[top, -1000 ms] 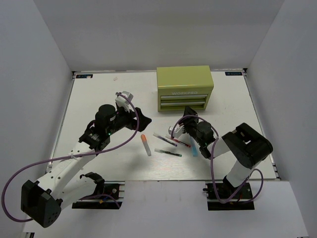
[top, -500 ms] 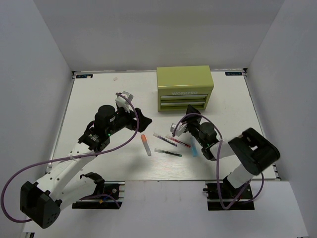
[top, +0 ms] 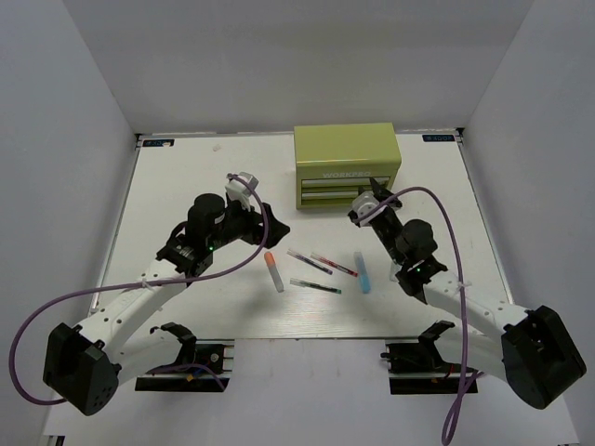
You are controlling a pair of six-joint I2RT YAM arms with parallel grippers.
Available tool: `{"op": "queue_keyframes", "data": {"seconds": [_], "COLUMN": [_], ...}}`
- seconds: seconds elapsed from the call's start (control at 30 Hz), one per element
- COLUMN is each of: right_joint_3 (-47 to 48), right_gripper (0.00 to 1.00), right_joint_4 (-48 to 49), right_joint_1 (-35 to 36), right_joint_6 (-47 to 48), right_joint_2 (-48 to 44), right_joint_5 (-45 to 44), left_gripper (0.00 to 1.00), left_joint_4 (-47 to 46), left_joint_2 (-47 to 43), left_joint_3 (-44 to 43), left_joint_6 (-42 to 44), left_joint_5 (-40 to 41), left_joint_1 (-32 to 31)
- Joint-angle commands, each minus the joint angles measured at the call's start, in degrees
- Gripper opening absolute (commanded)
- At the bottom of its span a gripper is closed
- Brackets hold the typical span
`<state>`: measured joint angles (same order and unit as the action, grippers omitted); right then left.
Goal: Sort the stationery into containers
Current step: Open the drawer
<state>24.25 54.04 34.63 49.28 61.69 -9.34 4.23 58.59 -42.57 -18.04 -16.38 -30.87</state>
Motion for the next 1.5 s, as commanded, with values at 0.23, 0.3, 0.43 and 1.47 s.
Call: {"op": "queue_keyframes", "data": {"seconds": [0.23,0.3,0.43,1.47], "right_joint_3": [10.29,12.31,15.20,18.47], "right_gripper": [0.42,0.40,0.36,0.41], "right_joint_4": [-27.66,-29.95,-34.86,-38.84], "right_joint_1": [-4.04,-5.09,-7.47,-16.09], "right_joint_6": [-33.15,-35.29,-43.64,-65.18], "right_joint_2": [-0.34,0.09,0.62,-10.36], "right_joint_5": [11.45,13.82,15.67,20.86], "left_gripper": [0.97,0.95,0.90,0.60], "left_joint_4": [-9.21,-13.17,-24.06,-58.72], "left_joint_2": [0.56,1.44,2.23,36.32], "left_joint_3": [4.24,6.95,10.92,5.66], "left_joint_6": [-6.55,-12.78,-22.28,-54.02], "left_joint_5": [-5.06,-6.29,-4.63,33.95], "left_joint_1": [-0.15,0.37,0.90,-12.10]}}
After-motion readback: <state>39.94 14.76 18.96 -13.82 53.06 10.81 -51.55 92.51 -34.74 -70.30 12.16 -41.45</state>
